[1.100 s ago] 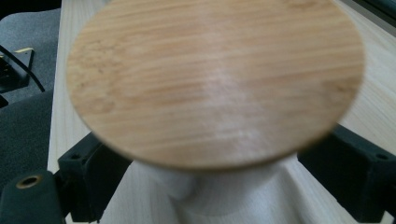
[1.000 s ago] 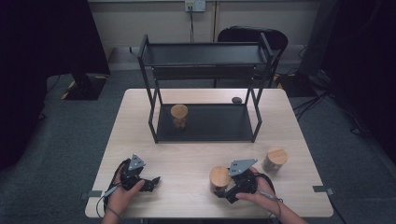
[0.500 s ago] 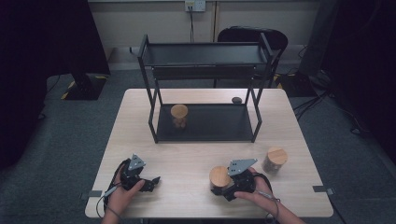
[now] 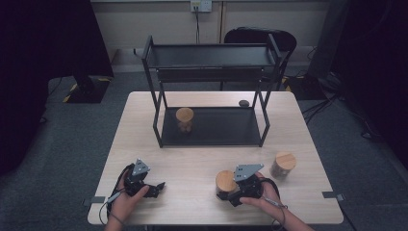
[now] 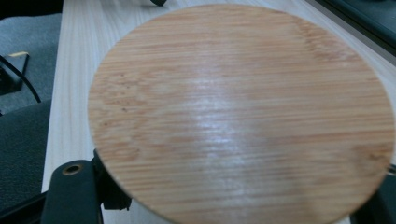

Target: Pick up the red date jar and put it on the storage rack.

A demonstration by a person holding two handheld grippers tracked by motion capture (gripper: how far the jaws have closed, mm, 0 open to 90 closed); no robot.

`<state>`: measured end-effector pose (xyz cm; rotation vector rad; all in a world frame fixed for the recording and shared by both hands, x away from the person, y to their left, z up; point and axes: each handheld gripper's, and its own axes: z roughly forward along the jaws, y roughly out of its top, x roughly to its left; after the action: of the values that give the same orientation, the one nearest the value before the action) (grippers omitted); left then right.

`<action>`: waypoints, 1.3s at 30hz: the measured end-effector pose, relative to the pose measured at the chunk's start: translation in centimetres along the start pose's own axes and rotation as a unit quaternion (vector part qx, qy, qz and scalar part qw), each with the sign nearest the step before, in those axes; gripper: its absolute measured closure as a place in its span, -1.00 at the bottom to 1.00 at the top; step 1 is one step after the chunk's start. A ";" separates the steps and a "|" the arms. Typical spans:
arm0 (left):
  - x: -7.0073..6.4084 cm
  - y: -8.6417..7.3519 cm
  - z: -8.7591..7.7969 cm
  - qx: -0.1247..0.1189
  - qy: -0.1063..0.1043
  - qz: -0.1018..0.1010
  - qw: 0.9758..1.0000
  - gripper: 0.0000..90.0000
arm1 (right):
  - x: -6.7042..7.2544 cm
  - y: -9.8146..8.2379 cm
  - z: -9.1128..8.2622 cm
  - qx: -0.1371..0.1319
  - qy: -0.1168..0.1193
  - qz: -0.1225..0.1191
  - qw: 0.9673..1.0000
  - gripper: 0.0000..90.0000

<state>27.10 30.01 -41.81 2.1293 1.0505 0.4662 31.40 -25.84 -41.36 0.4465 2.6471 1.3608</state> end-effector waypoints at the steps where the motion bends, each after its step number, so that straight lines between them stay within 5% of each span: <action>1: 0.0 0.0 0.0 0.000 0.000 0.000 1.000 -0.99 | 0.0 0.1 0.0 0.002 -0.002 -0.001 1.000 -0.43; 39: 0.0 0.0 0.0 0.000 0.000 0.000 1.000 -0.99 | -2.1 3.6 -0.5 0.015 -0.046 0.049 0.998 -0.43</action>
<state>27.10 30.01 -41.82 2.1291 1.0506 0.4662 33.96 -24.91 -38.22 0.6338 2.6043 1.2951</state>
